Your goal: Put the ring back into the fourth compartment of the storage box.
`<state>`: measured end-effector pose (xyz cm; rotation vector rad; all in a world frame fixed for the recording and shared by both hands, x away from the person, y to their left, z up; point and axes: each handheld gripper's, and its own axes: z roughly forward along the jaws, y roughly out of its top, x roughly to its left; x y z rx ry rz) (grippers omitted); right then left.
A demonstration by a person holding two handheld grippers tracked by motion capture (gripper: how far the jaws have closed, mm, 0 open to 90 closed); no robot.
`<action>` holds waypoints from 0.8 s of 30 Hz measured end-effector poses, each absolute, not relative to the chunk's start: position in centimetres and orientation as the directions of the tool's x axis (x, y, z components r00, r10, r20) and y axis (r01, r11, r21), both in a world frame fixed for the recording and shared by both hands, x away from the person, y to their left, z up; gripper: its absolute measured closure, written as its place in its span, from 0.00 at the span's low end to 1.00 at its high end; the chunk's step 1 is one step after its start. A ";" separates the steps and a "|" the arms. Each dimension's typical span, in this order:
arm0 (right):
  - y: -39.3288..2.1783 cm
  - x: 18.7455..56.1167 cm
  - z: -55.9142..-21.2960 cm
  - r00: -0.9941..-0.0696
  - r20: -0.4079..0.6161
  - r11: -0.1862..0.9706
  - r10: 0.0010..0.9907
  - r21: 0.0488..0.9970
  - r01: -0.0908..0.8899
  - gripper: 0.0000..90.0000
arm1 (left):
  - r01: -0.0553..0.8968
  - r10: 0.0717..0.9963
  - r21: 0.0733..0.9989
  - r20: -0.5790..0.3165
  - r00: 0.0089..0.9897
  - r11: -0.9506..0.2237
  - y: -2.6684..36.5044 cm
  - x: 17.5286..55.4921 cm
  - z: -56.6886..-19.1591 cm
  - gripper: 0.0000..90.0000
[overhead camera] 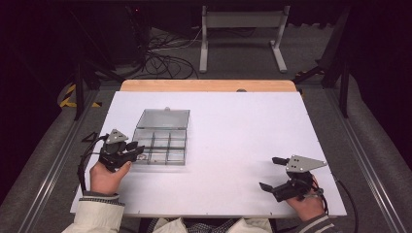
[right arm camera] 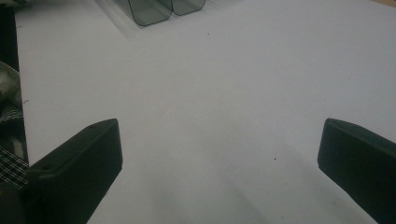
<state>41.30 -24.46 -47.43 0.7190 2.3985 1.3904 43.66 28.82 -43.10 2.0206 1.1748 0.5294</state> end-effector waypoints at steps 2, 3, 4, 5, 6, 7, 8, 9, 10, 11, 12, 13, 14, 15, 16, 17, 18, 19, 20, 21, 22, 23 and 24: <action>-24.5 41.3 -47.4 -0.838 0.010 0.413 0.545 0.867 0.279 0.01 | 0.546 0.862 0.777 -0.007 0.507 -0.315 28.7 43.2 -42.7 0.69; -24.4 41.3 -47.4 -0.838 0.010 0.414 0.545 0.867 0.279 0.01 | 0.537 0.860 0.783 -0.005 0.511 -0.315 28.6 42.9 -42.4 0.68; -24.4 41.3 -47.4 -0.838 0.010 0.413 0.545 0.867 0.279 0.01 | 0.525 0.857 0.788 0.006 0.515 -0.321 28.6 42.7 -42.2 0.67; -24.4 41.3 -47.4 -0.838 0.010 0.413 0.545 0.867 0.279 0.01 | 0.516 0.853 0.795 0.005 0.521 -0.320 28.4 42.4 -42.0 0.67; -24.4 41.3 -47.4 -0.838 0.009 0.415 0.545 0.866 0.279 0.01 | 0.508 0.851 0.799 0.009 0.524 -0.321 28.3 42.1 -41.8 0.66; -24.4 41.3 -47.4 -0.838 0.009 0.415 0.545 0.866 0.280 0.01 | 0.499 0.847 0.805 0.009 0.531 -0.322 28.2 41.8 -41.7 0.66; -24.4 41.3 -47.4 -0.838 0.009 0.416 0.545 0.866 0.280 0.01 | 0.493 0.845 0.806 0.015 0.535 -0.327 28.2 41.6 -41.5 0.65; -24.4 41.4 -47.5 -0.839 0.009 0.416 0.544 0.866 0.279 0.01 | 0.485 0.845 0.812 0.018 0.535 -0.324 28.1 41.3 -41.4 0.65; -24.4 41.4 -47.5 -0.839 0.010 0.416 0.544 0.865 0.279 0.01 | 0.479 0.843 0.815 0.020 0.538 -0.325 28.1 41.1 -41.3 0.65; -24.4 41.4 -47.5 -0.839 0.009 0.417 0.544 0.865 0.279 0.01 | 0.475 0.842 0.819 0.019 0.539 -0.323 28.1 40.9 -41.2 0.65; -24.4 41.3 -47.5 -0.840 0.009 0.418 0.543 0.865 0.279 0.01 | 0.470 0.840 0.823 0.017 0.542 -0.320 28.2 40.8 -41.2 0.64; -24.4 41.3 -47.5 -0.839 0.008 0.419 0.543 0.864 0.279 0.01 | 0.468 0.839 0.825 0.015 0.543 -0.318 28.3 40.7 -41.1 0.64; -24.4 41.3 -47.5 -0.839 0.008 0.418 0.543 0.865 0.279 0.01 | 0.463 0.839 0.829 0.014 0.543 -0.313 28.3 40.6 -41.0 0.64; -24.4 41.3 -47.4 -0.839 0.008 0.417 0.544 0.865 0.279 0.01 | 0.461 0.837 0.832 0.009 0.546 -0.309 28.4 40.4 -40.9 0.64; -24.4 41.3 -47.4 -0.839 0.008 0.416 0.544 0.865 0.278 0.01 | 0.456 0.835 0.835 0.008 0.550 -0.308 28.4 40.3 -40.9 0.64; -24.4 41.3 -47.4 -0.839 0.007 0.418 0.544 0.865 0.278 0.01 | 0.450 0.835 0.839 0.009 0.550 -0.306 28.4 40.1 -40.8 0.64; -24.4 41.3 -47.5 -0.840 0.007 0.419 0.543 0.864 0.279 0.01 | 0.446 0.833 0.842 0.008 0.553 -0.304 28.4 40.0 -40.7 0.64; -24.3 41.3 -47.5 -0.840 0.008 0.420 0.543 0.864 0.279 0.01 | 0.439 0.831 0.846 0.009 0.556 -0.303 28.3 39.9 -40.7 0.64; -24.3 41.3 -47.5 -0.840 0.009 0.420 0.542 0.863 0.281 0.01 | 0.433 0.826 0.847 0.013 0.563 -0.308 28.3 39.8 -40.6 0.64; -24.3 41.3 -47.5 -0.840 0.008 0.421 0.542 0.863 0.280 0.01 | 0.423 0.820 0.851 0.017 0.571 -0.312 28.3 39.7 -40.5 0.63; -24.3 41.3 -47.5 -0.840 0.007 0.421 0.543 0.863 0.279 0.01 | 0.422 0.818 0.852 0.011 0.576 -0.308 28.2 39.6 -40.5 0.63; -24.3 41.3 -47.5 -0.840 0.008 0.420 0.543 0.863 0.280 0.01 | 0.408 0.812 0.858 0.017 0.583 -0.311 28.1 39.4 -40.5 0.62; -24.3 41.3 -47.5 -0.840 0.007 0.420 0.543 0.863 0.279 0.01 | 0.400 0.805 0.861 0.019 0.593 -0.314 28.0 39.3 -40.5 0.62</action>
